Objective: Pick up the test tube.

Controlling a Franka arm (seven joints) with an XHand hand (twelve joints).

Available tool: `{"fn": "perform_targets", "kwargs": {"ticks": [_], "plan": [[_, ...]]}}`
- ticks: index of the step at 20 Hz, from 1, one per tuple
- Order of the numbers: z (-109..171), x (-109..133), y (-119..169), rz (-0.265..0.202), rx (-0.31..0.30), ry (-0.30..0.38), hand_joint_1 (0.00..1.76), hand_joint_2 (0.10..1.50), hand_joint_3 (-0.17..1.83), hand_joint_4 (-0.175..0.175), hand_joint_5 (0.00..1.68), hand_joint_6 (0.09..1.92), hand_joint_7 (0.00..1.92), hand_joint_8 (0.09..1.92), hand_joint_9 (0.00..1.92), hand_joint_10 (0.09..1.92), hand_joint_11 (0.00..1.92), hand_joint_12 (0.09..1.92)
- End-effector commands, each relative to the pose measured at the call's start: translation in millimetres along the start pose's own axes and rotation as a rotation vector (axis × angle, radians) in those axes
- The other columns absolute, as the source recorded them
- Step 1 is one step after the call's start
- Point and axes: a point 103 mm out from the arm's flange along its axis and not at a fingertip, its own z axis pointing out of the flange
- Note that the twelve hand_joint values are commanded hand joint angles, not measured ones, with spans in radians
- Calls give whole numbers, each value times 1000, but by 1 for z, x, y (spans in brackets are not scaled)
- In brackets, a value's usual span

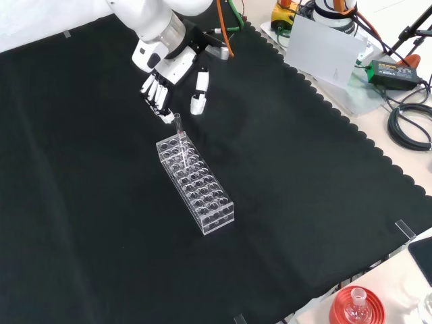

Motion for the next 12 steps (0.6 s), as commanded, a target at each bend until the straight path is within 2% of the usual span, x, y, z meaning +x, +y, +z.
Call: {"fn": "perform_targets", "kwargs": {"ticks": [1,12], "plan": [[12,6,3,-5,15,-13,1026,1005,-175,-2,478,870,581,749,339,898,0,1412],[10,8,16,0,3,-19,1056,1024,-175,-24,572,922,726,744,454,866,0,1508]]}}
